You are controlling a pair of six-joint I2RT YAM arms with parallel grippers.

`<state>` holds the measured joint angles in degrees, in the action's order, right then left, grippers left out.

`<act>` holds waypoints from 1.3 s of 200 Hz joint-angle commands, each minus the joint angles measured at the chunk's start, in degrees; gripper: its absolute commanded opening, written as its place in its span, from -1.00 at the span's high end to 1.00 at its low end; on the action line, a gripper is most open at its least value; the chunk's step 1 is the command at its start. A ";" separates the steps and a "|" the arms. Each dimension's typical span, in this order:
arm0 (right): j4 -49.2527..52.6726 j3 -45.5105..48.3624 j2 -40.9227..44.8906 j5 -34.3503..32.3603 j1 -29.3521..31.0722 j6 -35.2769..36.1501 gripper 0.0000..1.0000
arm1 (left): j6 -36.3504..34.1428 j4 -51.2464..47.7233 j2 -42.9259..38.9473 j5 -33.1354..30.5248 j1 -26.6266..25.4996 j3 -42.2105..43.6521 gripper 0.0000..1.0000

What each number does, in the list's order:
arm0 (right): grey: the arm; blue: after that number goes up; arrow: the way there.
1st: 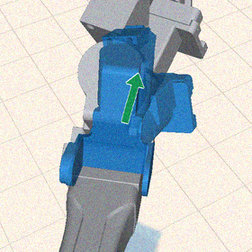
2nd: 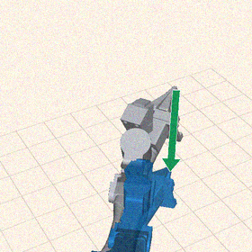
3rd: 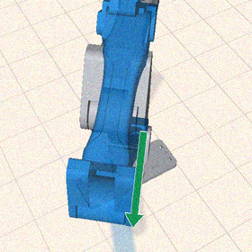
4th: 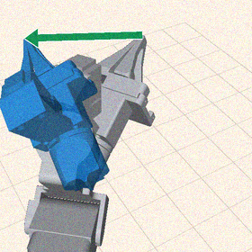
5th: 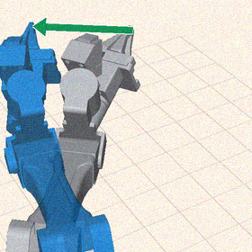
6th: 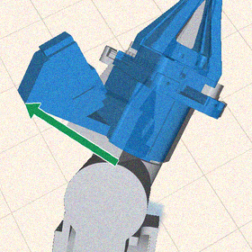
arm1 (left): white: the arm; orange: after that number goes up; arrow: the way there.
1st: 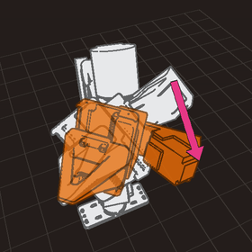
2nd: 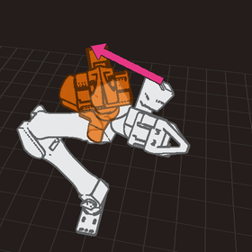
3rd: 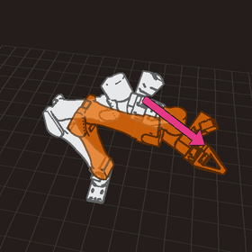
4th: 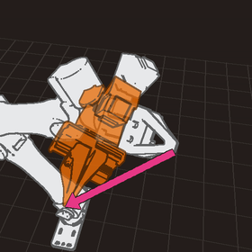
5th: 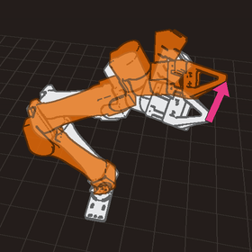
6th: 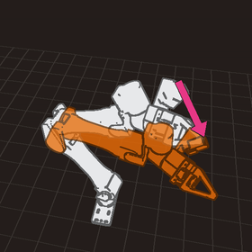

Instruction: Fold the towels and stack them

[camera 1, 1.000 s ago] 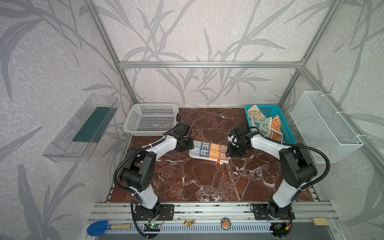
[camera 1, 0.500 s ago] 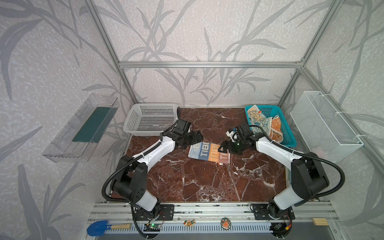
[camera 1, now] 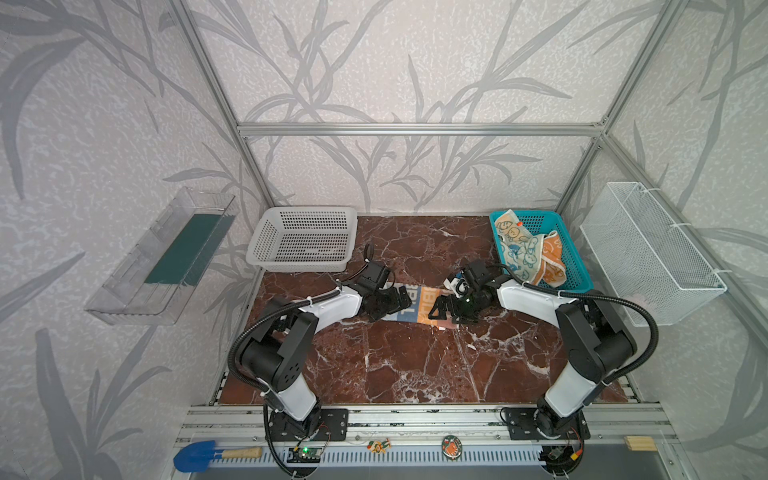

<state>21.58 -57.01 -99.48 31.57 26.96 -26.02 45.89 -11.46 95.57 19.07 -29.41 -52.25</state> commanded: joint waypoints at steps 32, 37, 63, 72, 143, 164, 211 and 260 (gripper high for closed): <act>9.55 -5.92 1.33 -5.64 -1.61 6.44 -0.98 | -2.91 -8.92 -3.57 -4.29 -2.16 -6.98 -0.98; 10.09 -6.33 2.23 -5.60 -1.71 6.56 -0.98 | -3.94 -10.56 -4.16 -5.42 -2.03 -7.98 -0.99; 12.07 -7.86 5.99 -6.13 -2.38 6.82 -0.98 | -7.39 -17.53 -4.02 -10.57 -0.75 -11.99 -0.98; 12.61 -8.16 6.14 -7.05 -2.47 7.02 -0.98 | -8.16 -18.92 -2.86 -11.48 -0.29 -12.74 -0.98; 13.19 -8.59 2.26 -9.88 -3.09 7.72 -0.98 | -11.85 -24.40 8.21 -8.83 1.64 -19.18 -0.98; 12.84 -8.61 -0.65 -11.02 -3.06 8.13 -0.98 | -12.63 -25.19 9.94 -9.69 1.80 -19.98 -0.98; 9.67 -6.99 -3.55 -9.71 -3.14 6.92 -0.98 | -13.07 -24.31 12.95 -9.25 1.74 -20.04 -0.98; 7.42 -6.54 -5.40 -8.38 -1.88 5.39 -0.98 | -13.36 -22.86 15.86 -9.11 1.75 -20.26 -0.80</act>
<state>30.24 -64.05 -103.57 22.06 24.36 -19.68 33.08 -34.74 108.64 10.52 -27.64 -71.50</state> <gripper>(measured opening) 0.991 0.918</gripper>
